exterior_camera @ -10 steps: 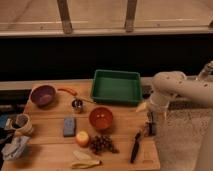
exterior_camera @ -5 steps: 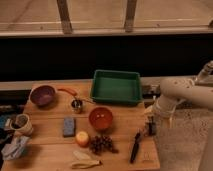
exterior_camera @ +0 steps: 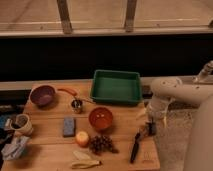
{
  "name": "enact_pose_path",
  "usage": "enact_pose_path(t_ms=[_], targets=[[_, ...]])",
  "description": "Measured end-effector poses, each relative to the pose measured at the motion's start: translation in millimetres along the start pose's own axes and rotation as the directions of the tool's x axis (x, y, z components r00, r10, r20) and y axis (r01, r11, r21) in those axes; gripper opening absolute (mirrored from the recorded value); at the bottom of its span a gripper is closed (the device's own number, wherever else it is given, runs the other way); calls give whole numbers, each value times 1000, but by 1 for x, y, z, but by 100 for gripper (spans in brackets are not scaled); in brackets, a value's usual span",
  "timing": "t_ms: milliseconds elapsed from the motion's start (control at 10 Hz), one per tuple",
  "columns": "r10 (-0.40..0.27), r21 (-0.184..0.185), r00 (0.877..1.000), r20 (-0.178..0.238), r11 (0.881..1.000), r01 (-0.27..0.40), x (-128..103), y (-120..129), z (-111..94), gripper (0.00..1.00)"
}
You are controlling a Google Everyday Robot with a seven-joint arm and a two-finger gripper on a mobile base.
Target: Place brush in tray
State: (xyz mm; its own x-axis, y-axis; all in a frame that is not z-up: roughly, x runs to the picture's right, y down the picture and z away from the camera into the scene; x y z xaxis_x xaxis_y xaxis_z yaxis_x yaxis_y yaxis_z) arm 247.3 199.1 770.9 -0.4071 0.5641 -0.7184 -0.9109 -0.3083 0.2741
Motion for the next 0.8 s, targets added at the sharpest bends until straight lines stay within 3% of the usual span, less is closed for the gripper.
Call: enact_pose_path(t_ms=[400,800], targets=[[-32,29,998,-60,999,34,10,2,25,80],[-36,-4,989,-143,999,36,12,6,54,80]])
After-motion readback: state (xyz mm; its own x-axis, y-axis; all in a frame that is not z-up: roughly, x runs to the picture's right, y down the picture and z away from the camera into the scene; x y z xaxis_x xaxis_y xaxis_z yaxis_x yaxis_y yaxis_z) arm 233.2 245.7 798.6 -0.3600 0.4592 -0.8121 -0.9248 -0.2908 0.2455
